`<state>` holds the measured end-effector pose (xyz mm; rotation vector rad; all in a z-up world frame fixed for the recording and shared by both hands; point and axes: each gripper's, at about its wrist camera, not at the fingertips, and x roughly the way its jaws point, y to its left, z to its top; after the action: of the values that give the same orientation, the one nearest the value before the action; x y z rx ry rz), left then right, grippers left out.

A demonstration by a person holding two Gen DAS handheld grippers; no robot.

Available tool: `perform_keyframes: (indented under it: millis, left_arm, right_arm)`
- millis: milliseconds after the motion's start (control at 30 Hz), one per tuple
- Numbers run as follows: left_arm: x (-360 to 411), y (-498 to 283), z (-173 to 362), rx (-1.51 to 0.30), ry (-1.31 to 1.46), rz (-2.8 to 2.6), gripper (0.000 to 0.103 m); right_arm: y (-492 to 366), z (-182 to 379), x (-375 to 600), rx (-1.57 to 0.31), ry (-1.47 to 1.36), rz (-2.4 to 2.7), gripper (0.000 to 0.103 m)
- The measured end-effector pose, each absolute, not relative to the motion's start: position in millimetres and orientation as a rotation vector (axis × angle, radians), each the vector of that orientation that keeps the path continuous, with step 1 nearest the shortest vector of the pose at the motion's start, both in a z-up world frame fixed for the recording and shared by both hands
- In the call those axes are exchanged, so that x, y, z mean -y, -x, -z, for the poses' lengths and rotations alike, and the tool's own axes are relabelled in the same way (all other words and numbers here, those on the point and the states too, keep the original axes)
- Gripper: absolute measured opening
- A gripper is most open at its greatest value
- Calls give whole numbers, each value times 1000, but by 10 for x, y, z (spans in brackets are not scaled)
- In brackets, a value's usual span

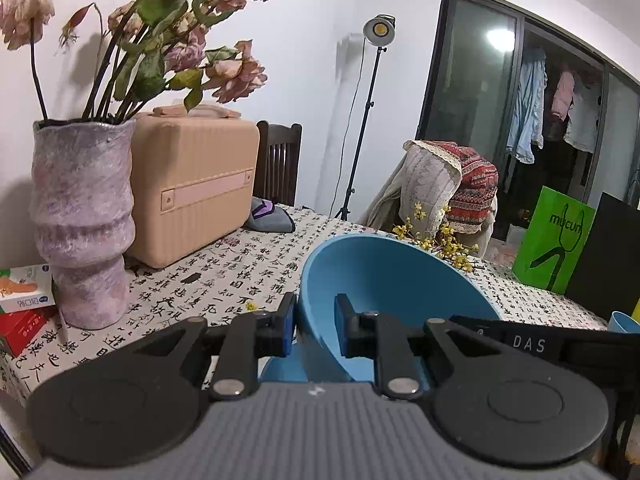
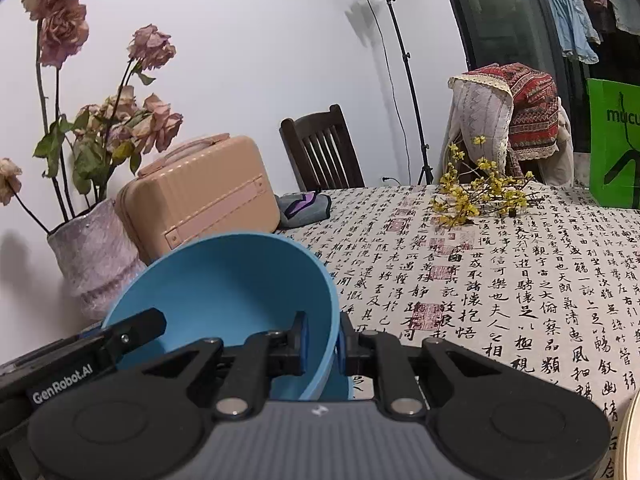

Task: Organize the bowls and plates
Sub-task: 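Carry both held blue bowls on toward the pink case and vase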

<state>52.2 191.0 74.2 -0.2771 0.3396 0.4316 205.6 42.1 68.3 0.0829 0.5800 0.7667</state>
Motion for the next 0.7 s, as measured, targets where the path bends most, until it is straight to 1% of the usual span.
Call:
perform_keyframes:
  millis: [700]
  left_arm:
    - [-2013, -627, -470, -398, 312, -430, 20]
  right_arm:
    - [-2162, -493, -561, -614, -39, -756, 14]
